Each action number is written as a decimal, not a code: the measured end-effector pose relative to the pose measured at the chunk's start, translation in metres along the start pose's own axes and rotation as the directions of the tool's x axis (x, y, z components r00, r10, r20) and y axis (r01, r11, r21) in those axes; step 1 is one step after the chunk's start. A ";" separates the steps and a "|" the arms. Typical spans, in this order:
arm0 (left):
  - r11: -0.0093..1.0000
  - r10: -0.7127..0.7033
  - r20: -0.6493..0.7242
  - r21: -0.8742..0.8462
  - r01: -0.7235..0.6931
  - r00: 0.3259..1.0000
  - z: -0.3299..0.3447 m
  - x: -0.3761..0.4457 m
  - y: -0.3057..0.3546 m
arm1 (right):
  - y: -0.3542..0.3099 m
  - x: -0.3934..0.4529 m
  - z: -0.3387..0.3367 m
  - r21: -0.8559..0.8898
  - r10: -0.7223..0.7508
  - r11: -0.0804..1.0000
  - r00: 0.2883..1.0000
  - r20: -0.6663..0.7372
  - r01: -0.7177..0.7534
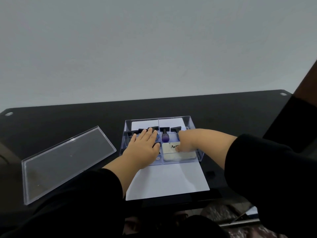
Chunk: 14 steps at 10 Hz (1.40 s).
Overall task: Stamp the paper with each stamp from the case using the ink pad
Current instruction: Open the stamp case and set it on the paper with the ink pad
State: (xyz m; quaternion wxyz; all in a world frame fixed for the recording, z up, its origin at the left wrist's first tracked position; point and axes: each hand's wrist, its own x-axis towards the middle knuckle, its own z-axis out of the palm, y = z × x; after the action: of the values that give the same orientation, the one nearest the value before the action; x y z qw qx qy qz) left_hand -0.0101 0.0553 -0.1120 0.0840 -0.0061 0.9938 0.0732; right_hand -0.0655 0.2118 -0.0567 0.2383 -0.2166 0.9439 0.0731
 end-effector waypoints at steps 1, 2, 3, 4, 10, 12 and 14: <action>1.000 -0.002 -0.001 0.001 0.002 1.000 0.001 0.001 0.000 | -0.001 0.001 -0.001 0.018 0.004 1.000 1.000 -0.013 -0.004; 1.000 -0.002 -0.005 0.009 0.002 1.000 0.000 0.001 0.000 | 0.001 -0.001 -0.009 0.036 0.003 0.999 0.999 -0.052 -0.001; 1.000 -0.005 -0.005 0.005 0.005 1.000 0.000 0.000 0.001 | 0.004 -0.005 -0.016 0.071 0.008 0.997 0.996 -0.086 -0.002; 1.000 -0.009 0.005 0.003 0.009 1.000 0.000 0.000 0.001 | 0.005 -0.005 -0.018 0.089 0.019 0.996 0.994 -0.105 -0.010; 1.000 -0.013 -0.029 -0.010 0.013 1.000 0.000 -0.001 0.001 | 0.005 -0.005 -0.001 0.681 0.280 0.729 0.936 -0.213 -0.063; 1.000 -0.019 -0.013 -0.009 0.019 1.000 -0.001 -0.003 0.002 | 0.008 -0.008 0.003 0.746 0.291 0.665 0.926 -0.239 -0.017; 0.994 -0.051 0.076 0.100 0.044 0.996 -0.011 -0.001 0.007 | 0.037 -0.024 -0.010 0.962 0.409 0.239 0.885 -0.224 0.133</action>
State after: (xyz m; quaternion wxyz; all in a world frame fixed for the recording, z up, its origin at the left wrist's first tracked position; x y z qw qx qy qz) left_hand -0.0112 0.0604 -0.0999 0.1246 -0.0228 0.9917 0.0224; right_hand -0.0668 0.2519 -0.0349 0.0957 0.0519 0.8299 -0.5472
